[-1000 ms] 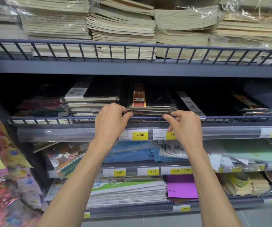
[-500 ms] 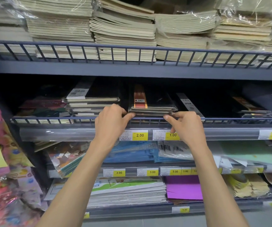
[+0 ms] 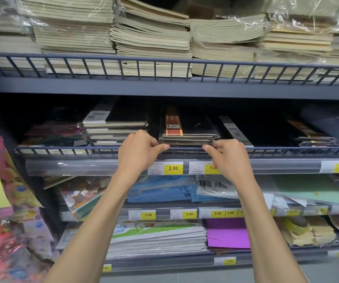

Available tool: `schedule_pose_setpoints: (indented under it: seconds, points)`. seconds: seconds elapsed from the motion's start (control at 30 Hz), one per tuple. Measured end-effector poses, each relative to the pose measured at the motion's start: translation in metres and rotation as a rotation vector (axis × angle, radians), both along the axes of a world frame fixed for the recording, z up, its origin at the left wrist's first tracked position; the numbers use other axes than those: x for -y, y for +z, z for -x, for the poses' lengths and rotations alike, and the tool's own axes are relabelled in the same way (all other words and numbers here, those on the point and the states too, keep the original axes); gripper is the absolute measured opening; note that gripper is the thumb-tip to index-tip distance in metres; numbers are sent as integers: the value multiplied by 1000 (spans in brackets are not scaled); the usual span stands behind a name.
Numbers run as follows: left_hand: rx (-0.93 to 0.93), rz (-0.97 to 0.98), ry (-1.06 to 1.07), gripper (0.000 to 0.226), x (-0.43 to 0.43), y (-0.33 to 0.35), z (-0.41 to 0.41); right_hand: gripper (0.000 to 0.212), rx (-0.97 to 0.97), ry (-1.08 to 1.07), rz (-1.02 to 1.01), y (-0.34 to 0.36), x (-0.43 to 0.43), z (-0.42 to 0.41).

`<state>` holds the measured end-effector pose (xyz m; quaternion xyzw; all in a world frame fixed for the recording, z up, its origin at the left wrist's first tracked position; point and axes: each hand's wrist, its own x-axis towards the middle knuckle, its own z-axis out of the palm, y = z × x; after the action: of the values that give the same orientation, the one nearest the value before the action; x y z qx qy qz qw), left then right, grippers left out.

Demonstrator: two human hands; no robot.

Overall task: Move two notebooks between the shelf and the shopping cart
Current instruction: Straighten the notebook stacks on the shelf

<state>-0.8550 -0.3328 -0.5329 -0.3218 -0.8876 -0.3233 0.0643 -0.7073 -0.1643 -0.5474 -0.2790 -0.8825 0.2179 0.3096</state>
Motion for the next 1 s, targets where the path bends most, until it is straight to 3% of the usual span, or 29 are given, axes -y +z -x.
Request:
schedule_pose_setpoints:
  seconds: [0.13,0.27,0.47,0.73,0.8,0.93,1.0]
  points:
    - [11,-54,-12,43,-1,-2,-1,36,21,-6,-8,2,2,-4]
    - [-12,-176,-38,31,3,-3,1,47,-49,-31,17,3,4,-6]
    - [-65,-209,-22,18,1,-1,-2,36,-130,-71,-2,1,3,0]
    - [-135,-243,10,21,-4,-8,-4,33,-156,-86,-42,-6,3,6]
    - [-138,-258,-20,24,-2,-11,-2,30,-172,-81,-17,-7,4,4]
    - [-168,-349,-34,41,3,-15,-4,44,-261,-75,69,-6,6,-1]
    - [-177,-395,-45,37,2,-13,-7,39,-318,-62,88,-6,5,-1]
